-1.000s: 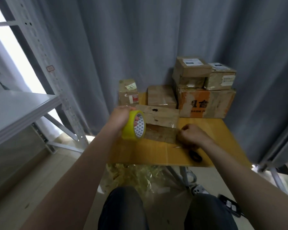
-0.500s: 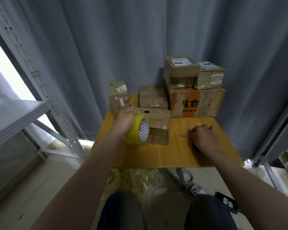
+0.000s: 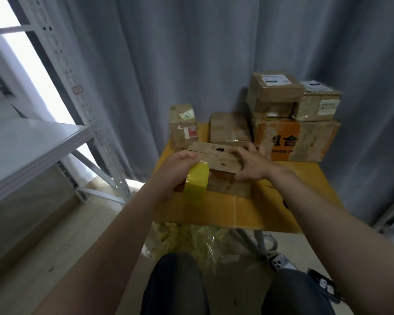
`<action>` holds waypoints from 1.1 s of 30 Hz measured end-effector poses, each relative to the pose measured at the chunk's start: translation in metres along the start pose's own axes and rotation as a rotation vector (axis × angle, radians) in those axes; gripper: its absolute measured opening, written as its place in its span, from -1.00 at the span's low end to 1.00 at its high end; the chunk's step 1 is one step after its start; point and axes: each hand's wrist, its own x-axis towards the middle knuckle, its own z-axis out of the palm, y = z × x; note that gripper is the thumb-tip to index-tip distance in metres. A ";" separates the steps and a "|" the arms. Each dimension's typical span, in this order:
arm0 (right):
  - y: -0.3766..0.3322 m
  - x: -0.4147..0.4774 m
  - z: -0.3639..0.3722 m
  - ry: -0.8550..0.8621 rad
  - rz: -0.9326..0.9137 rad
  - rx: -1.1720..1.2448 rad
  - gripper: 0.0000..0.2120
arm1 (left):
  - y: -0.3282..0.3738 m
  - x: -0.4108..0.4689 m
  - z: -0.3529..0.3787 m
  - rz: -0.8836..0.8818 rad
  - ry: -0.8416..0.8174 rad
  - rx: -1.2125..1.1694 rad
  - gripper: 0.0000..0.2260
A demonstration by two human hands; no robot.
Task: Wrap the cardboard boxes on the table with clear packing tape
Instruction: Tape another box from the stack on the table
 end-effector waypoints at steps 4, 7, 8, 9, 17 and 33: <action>0.011 -0.025 -0.003 -0.077 -0.093 -0.032 -0.08 | -0.007 -0.017 0.003 0.016 -0.051 -0.057 -0.84; 0.022 -0.049 -0.002 -0.108 -0.135 -0.019 -0.05 | -0.011 -0.031 0.015 0.021 -0.162 -0.140 -0.81; 0.023 -0.056 -0.002 -0.073 -0.140 0.006 -0.08 | -0.013 -0.034 0.019 0.018 -0.193 -0.160 -0.81; 0.021 -0.065 -0.005 0.011 -0.158 0.073 -0.14 | -0.014 -0.035 0.025 0.015 -0.218 -0.176 -0.80; -0.027 -0.119 -0.022 0.072 -0.267 0.768 -0.80 | -0.016 -0.041 0.066 0.149 -0.150 -0.220 -0.78; -0.042 -0.066 -0.009 0.308 -0.180 0.693 -0.91 | -0.040 -0.043 0.052 -0.010 -0.289 -0.111 -0.69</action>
